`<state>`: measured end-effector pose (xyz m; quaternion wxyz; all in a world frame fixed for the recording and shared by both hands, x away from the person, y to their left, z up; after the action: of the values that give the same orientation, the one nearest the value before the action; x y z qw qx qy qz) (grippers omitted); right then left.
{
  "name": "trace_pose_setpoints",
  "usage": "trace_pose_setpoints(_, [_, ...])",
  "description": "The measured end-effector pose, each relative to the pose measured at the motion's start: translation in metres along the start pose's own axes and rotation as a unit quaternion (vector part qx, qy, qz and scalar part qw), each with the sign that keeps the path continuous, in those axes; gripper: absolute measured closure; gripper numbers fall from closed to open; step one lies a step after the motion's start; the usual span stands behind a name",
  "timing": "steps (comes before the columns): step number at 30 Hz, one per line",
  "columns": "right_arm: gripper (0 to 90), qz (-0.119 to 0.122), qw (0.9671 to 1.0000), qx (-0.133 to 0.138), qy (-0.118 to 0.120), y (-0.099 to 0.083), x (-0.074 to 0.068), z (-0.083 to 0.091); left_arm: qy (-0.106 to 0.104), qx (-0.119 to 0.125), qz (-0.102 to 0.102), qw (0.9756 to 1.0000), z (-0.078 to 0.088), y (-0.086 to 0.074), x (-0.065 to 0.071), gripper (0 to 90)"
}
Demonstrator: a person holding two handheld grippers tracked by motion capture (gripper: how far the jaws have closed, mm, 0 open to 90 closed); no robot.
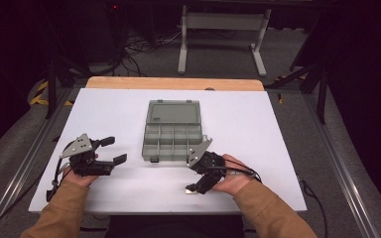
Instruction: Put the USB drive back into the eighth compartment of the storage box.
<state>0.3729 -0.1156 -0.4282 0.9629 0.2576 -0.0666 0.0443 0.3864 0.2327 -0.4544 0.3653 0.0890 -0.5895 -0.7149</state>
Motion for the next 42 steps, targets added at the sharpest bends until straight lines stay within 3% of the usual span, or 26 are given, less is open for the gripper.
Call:
trace_pose_setpoints(17, [34.3, 0.003, 0.9977, -0.050, 0.045, -0.001, -0.014, -0.020, 0.000, 0.002, 0.002, 1.0000, 0.000, 0.000, 0.000, 17.0])
trace_pose_setpoints(21, [36.0, 0.011, 0.9973, -0.057, 0.045, -0.002, -0.014, -0.024, 0.000, 0.001, 0.000, 1.0000, 0.000, 0.000, 0.000, 17.0])
trace_pose_setpoints(29, [41.4, 0.006, 0.9962, -0.071, 0.050, -0.005, -0.016, -0.028, -0.001, 0.000, 0.000, 1.0000, 0.000, 0.000, 0.000, 17.0])
trace_pose_setpoints(42, [70.4, 0.023, 0.9940, -0.097, 0.044, -0.008, -0.019, -0.030, -0.001, -0.001, 0.000, 1.0000, -0.001, 0.000, 0.001, 16.9])
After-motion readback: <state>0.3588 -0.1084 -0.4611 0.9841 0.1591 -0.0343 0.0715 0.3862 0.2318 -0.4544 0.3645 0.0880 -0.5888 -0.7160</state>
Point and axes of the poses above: each handheld gripper's, and its own axes: z roughly backward along the jaws, y roughly out of its top, x roughly to its right, the point moved 2 cm from there along -z, roughly forward along the jaws, and after that the axes turned 14 degrees about z, right-handed, at the moved point
